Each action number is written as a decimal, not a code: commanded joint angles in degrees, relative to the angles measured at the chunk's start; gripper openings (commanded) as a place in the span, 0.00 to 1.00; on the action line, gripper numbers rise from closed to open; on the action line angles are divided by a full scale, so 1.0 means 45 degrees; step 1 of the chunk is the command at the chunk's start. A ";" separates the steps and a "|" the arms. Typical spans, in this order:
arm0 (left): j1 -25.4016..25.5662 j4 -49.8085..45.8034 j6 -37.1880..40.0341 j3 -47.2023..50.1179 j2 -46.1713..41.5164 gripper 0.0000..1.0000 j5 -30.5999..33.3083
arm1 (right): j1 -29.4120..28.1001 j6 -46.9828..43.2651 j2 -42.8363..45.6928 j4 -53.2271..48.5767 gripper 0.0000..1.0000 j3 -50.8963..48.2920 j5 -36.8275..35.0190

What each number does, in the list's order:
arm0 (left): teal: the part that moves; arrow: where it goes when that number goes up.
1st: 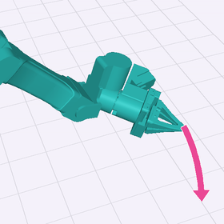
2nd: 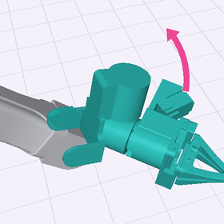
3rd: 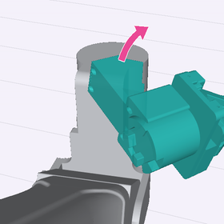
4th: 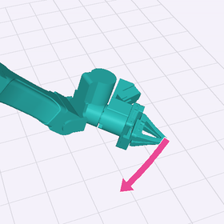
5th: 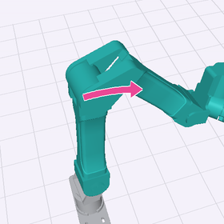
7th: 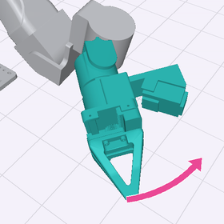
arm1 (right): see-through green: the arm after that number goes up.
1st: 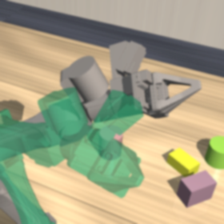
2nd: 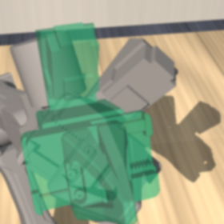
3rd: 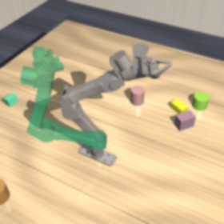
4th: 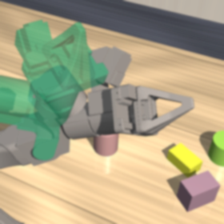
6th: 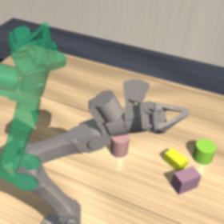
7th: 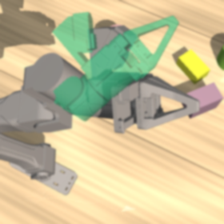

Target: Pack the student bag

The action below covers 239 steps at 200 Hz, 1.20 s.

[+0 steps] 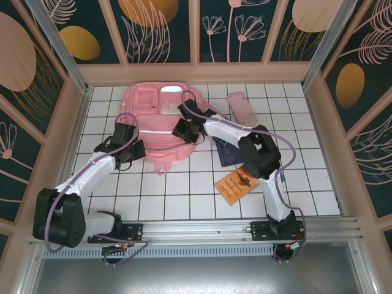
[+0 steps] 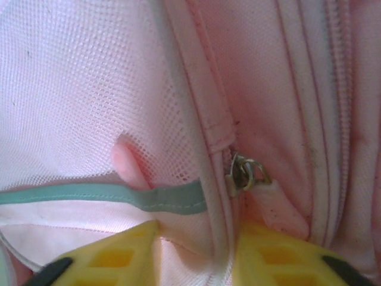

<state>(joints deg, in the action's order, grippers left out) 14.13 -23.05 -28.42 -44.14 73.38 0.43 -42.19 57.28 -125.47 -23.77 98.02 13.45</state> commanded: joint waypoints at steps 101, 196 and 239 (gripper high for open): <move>-0.0029 -0.2433 0.0675 -0.1919 0.0817 0.00 0.4521 | 0.1861 -0.3355 0.4594 0.2941 0.00 -0.4191 0.2109; -0.0051 0.0180 0.0880 -0.3561 0.3213 0.00 0.4693 | 0.2330 -0.6658 0.4963 0.2410 0.00 -0.4311 0.3527; -0.0057 0.0561 0.1672 -0.3366 0.2891 0.00 0.2960 | 0.2182 -0.6922 0.5709 0.2275 0.46 -0.4707 0.2416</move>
<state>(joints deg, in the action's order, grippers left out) 15.42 -25.12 -23.88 -58.81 88.55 14.00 -32.58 30.44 -106.26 -12.10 77.84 26.85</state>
